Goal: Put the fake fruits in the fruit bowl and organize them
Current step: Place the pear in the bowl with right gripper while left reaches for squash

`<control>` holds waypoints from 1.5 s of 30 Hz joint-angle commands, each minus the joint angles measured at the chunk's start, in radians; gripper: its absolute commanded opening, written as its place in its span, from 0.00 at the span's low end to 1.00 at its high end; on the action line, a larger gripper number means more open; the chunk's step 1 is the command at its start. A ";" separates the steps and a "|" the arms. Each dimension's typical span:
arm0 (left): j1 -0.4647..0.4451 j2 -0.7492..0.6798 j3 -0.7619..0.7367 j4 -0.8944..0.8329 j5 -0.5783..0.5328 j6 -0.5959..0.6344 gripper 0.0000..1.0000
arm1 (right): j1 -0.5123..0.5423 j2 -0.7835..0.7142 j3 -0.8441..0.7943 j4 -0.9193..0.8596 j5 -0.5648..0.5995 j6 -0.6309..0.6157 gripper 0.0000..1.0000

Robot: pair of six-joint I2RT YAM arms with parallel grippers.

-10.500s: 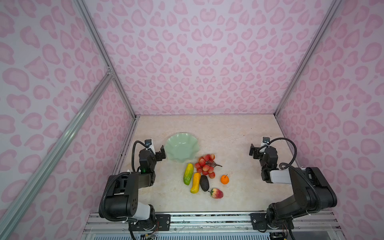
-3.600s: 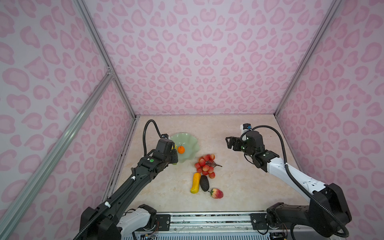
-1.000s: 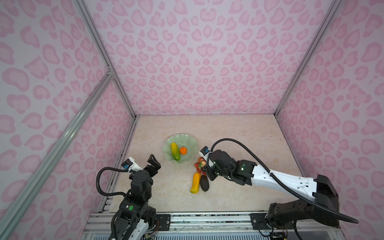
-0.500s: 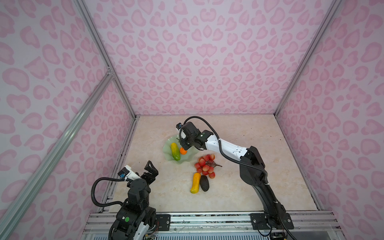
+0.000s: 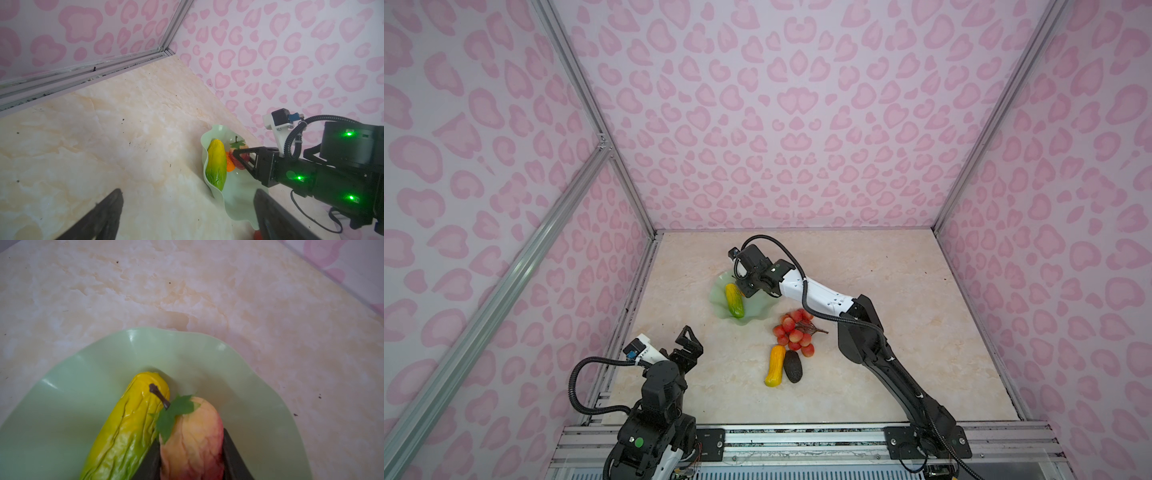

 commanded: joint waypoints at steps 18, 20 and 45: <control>0.001 -0.003 0.011 -0.013 -0.008 0.000 0.99 | 0.024 -0.325 -0.451 0.066 -0.132 0.031 0.26; 0.001 -0.003 0.011 -0.011 -0.004 0.001 0.99 | 0.032 -0.313 -0.456 0.066 -0.134 0.034 0.26; -0.014 0.305 0.079 0.119 0.505 0.174 0.83 | -0.037 -0.699 -0.810 0.439 -0.132 0.173 0.81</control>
